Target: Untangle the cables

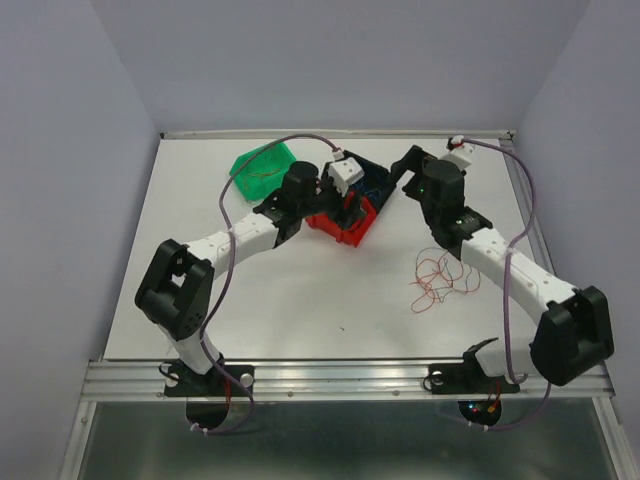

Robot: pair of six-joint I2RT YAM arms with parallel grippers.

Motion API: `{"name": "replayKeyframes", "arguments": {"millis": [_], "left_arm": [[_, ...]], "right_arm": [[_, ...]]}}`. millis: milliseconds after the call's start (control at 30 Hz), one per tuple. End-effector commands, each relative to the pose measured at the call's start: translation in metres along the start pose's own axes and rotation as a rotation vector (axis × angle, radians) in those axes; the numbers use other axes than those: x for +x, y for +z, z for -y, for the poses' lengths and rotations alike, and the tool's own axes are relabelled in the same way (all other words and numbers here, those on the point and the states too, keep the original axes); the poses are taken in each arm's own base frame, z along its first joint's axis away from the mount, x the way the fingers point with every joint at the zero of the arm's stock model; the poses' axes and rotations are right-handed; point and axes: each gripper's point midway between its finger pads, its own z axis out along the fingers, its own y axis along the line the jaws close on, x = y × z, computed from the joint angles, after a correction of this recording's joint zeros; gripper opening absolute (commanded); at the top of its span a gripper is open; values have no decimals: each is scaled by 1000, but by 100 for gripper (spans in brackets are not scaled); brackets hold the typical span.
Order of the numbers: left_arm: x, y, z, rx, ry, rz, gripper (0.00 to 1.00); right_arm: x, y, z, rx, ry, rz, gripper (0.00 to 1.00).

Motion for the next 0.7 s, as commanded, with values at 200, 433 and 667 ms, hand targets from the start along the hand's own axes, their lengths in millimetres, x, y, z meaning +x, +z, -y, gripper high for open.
{"name": "replayKeyframes", "arguments": {"millis": [200, 433, 667], "left_arm": [[26, 61, 146, 368, 233, -42, 84], [49, 127, 147, 408, 259, -172, 82], [74, 154, 167, 404, 279, -214, 82]], "right_arm": [[-40, -85, 77, 253, 70, 121, 100], [-58, -108, 83, 246, 118, 182, 100], [-69, -116, 86, 251, 119, 211, 100]]}}
